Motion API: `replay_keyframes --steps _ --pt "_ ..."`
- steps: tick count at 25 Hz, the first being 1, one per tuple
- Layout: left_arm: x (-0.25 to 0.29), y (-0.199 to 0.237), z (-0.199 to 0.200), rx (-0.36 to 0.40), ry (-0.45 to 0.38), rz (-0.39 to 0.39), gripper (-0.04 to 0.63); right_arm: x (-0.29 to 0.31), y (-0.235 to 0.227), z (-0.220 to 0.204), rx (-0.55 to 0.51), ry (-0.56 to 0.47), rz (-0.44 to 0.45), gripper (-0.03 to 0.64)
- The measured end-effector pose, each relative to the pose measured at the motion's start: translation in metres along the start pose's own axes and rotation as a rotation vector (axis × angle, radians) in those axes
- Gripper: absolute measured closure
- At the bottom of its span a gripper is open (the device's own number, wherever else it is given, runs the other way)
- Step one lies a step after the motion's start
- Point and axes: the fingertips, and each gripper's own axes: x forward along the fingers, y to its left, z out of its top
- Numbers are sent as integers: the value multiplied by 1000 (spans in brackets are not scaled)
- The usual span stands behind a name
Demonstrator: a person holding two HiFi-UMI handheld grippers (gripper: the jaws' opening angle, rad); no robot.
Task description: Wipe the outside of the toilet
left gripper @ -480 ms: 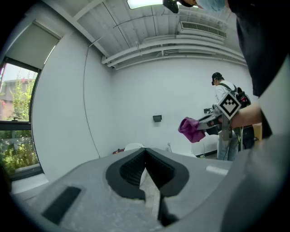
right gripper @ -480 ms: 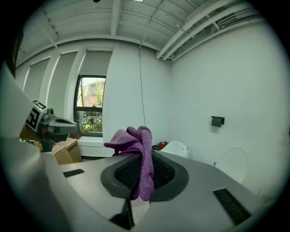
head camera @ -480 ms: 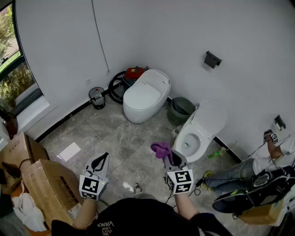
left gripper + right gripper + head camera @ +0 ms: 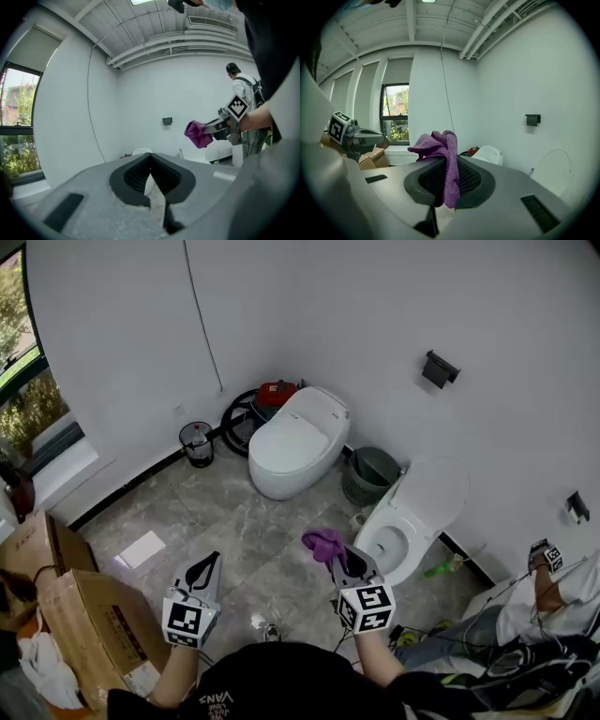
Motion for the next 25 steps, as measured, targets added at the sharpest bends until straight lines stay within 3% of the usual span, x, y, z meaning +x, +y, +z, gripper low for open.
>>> replay_keyframes --steps 12,25 --pt "48 24 -18 -42 44 22 589 53 -32 -8 37 34 8 577" --pt "165 127 1 -25 17 -107 589 164 -49 45 42 35 -107 577"
